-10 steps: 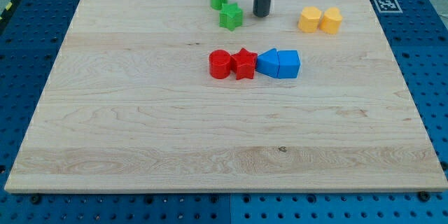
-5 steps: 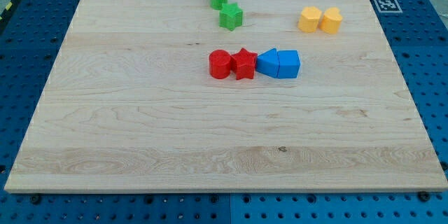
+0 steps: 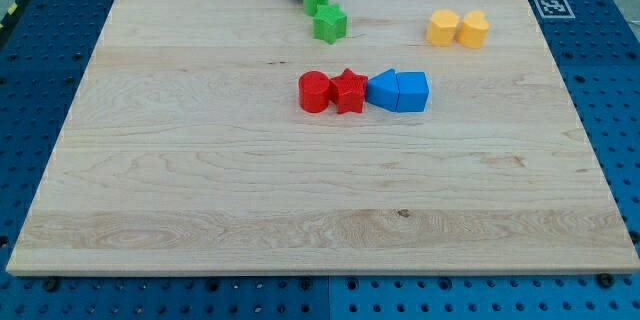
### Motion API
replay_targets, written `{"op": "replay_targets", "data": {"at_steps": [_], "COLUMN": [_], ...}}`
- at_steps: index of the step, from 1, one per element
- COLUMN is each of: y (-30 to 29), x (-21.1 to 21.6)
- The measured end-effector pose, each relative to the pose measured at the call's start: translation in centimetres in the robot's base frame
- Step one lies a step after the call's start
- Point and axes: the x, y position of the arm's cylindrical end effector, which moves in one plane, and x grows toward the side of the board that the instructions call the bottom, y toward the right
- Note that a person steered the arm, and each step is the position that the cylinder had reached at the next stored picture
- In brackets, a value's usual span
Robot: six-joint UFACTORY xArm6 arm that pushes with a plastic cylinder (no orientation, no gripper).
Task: Push the green circle right to the green star
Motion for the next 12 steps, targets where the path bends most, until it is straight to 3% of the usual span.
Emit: {"op": "replay_targets", "data": {"at_steps": [3, 8, 10, 12], "y": [1.5, 5.6, 4.9, 9.0], "x": [3.2, 3.8, -0.8, -0.9]}}
